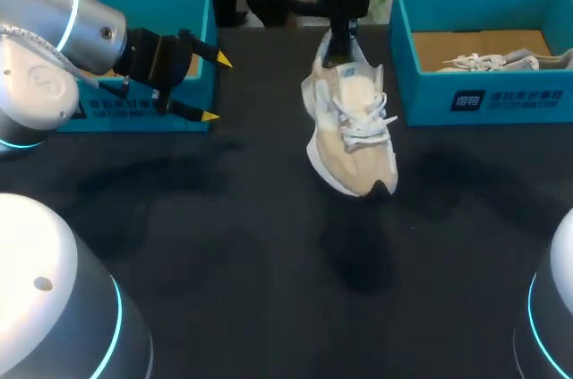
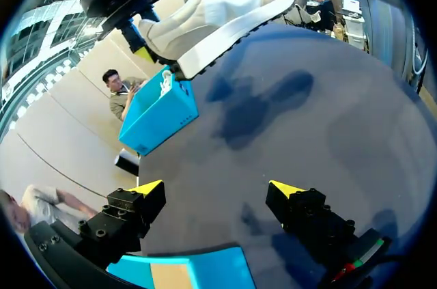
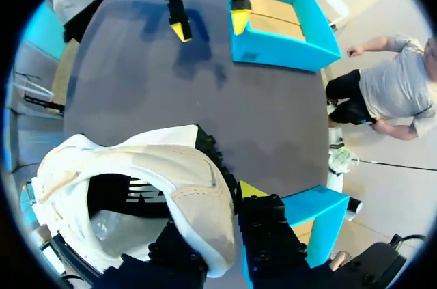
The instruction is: Take the shoe out of the shoebox, open the shoe tongue, remove and reinsert the insole, then place the shoe into the shoebox
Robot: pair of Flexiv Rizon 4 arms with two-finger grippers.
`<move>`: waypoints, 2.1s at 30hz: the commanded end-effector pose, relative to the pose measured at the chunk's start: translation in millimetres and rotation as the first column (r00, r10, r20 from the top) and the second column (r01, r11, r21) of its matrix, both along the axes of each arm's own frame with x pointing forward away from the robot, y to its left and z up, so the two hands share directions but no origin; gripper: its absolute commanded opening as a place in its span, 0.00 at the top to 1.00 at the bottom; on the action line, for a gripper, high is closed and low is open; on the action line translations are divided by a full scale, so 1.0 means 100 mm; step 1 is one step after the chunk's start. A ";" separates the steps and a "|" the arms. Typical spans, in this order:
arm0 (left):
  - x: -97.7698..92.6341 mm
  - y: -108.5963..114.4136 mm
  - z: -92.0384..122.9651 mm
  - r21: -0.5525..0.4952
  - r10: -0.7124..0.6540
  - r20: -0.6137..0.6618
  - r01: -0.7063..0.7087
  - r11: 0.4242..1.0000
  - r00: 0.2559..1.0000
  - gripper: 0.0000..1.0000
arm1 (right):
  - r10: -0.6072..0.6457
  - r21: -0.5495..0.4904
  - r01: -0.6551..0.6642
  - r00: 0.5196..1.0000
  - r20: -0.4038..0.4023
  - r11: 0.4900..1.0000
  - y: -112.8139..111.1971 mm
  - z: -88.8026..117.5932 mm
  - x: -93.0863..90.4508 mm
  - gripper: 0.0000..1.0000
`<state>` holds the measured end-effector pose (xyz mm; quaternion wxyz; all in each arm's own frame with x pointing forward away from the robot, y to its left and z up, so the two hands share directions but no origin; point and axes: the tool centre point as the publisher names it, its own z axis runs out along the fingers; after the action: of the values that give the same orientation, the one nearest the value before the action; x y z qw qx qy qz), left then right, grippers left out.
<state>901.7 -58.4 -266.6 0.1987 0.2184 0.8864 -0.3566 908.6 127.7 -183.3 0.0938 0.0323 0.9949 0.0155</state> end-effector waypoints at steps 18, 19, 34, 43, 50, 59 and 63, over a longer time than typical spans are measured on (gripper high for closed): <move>-0.01 0.00 0.00 0.002 0.001 0.001 -0.001 1.000 1.000 0.00 | 0.058 -0.094 -0.057 0.998 0.003 0.994 -1.31 0.00 0.91 1.00; -0.01 0.00 0.00 0.002 0.001 0.001 -0.001 1.000 1.000 0.00 | 0.061 -0.107 -0.060 0.998 0.013 0.992 -1.36 0.01 0.95 1.00; -0.01 0.00 0.00 0.002 0.001 0.001 -0.001 1.000 1.000 0.00 | 0.035 -0.202 -0.020 0.997 0.069 0.979 -2.26 0.25 1.54 1.00; -0.01 0.00 0.00 0.002 0.001 0.001 -0.001 1.000 1.000 0.00 | 0.070 -0.230 -0.056 0.996 0.055 0.972 -2.61 0.21 1.82 1.00; -0.01 0.00 0.00 0.002 0.001 0.001 -0.001 1.000 1.000 0.00 | 0.037 -0.225 -0.010 0.993 0.115 0.974 -2.73 0.24 1.91 1.00; -0.01 0.00 0.00 0.002 0.001 0.001 -0.001 1.000 1.000 0.00 | 0.037 -0.225 -0.010 0.993 0.115 0.974 -2.73 0.24 1.91 1.00; -0.01 0.00 0.00 0.002 0.001 0.001 -0.001 1.000 1.000 0.00 | 0.037 -0.225 -0.010 0.993 0.115 0.974 -2.73 0.24 1.91 1.00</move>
<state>901.8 -58.3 -266.7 0.1987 0.2183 0.8864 -0.3565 1099.8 -145.0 -160.6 0.1553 0.0089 0.9834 -0.0938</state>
